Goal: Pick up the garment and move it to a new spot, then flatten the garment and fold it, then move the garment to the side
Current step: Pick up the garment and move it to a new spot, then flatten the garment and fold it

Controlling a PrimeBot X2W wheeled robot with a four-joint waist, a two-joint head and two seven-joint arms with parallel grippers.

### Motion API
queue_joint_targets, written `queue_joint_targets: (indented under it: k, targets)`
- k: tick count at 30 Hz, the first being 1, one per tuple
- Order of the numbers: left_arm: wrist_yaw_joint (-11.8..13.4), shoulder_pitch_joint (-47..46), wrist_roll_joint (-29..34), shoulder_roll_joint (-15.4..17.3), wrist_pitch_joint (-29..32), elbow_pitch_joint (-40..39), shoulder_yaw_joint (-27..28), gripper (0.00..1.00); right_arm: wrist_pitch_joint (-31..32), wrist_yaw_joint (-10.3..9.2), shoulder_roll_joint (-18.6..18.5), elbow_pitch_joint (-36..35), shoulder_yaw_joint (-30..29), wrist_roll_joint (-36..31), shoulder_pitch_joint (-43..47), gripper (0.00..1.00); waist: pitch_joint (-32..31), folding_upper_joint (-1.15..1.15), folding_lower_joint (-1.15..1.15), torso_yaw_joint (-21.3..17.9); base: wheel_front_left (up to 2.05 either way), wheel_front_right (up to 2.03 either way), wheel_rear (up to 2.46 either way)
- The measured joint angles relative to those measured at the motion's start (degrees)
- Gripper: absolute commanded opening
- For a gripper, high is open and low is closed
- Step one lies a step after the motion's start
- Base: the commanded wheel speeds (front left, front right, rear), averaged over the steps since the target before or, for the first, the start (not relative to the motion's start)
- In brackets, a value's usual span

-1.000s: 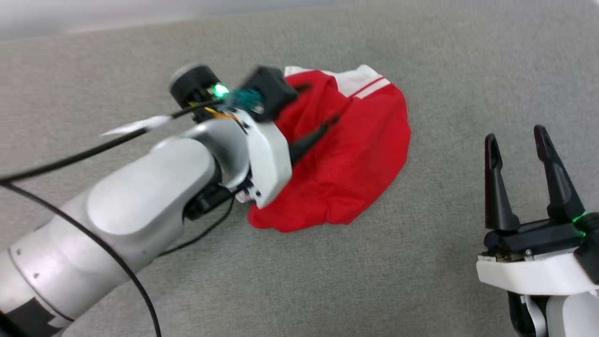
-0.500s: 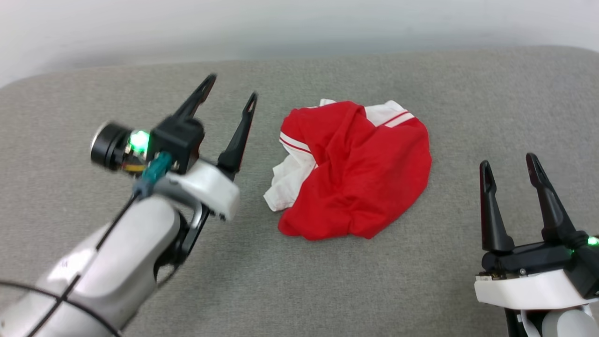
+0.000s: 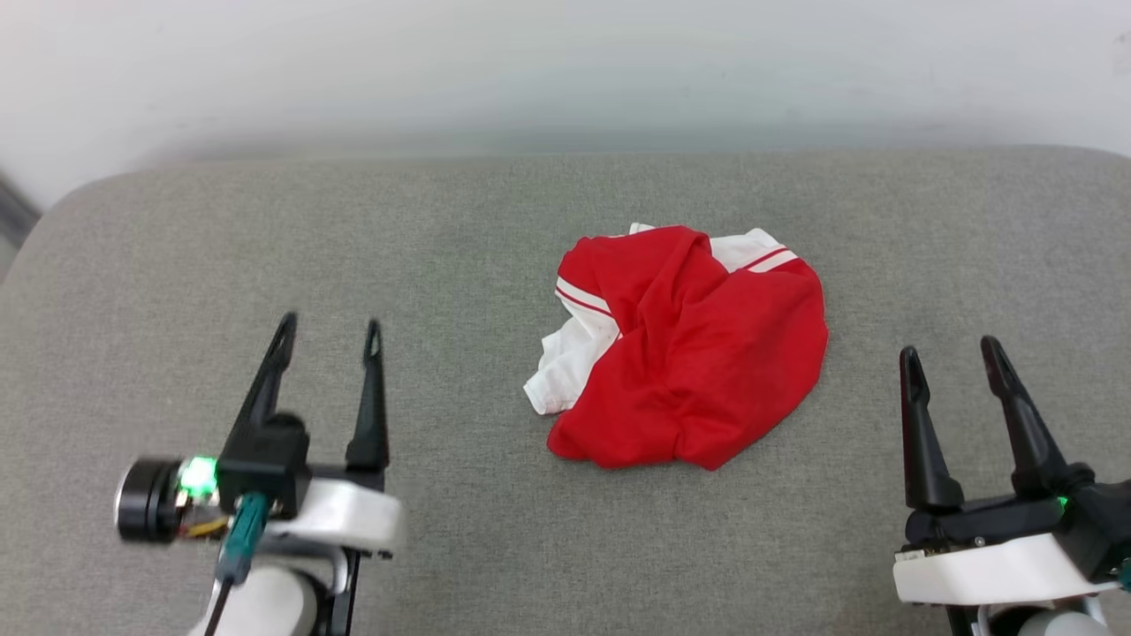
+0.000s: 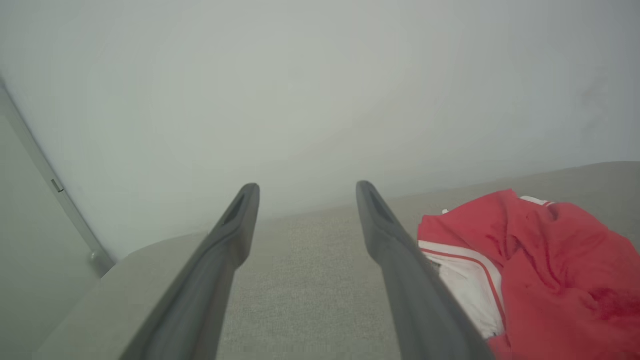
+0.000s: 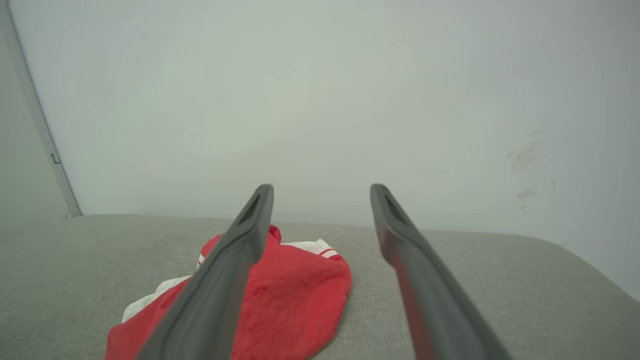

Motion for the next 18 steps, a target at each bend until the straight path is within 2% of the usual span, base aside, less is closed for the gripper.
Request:
queue_joint_targets:
  k: [7, 18]
  targets:
    - [-1.5, 9.5, 7.1, -5.7, 0.0, -2.6, 7.9, 1.00, 0.0, 0.00, 0.0, 1.9, -0.5, 1.3, 1.4, 1.00, -1.4, 0.00, 0.00, -0.1, 0.00, 0.00, 0.00]
    - [-8.3, 17.5, 12.6, -13.6, 0.0, -2.4, 17.0, 1.00, 0.0, 0.00, 0.0, 4.6, -0.5, 2.9, 4.1, 1.00, -3.5, 0.00, 0.00, -0.4, 0.00, 0.00, 0.00]
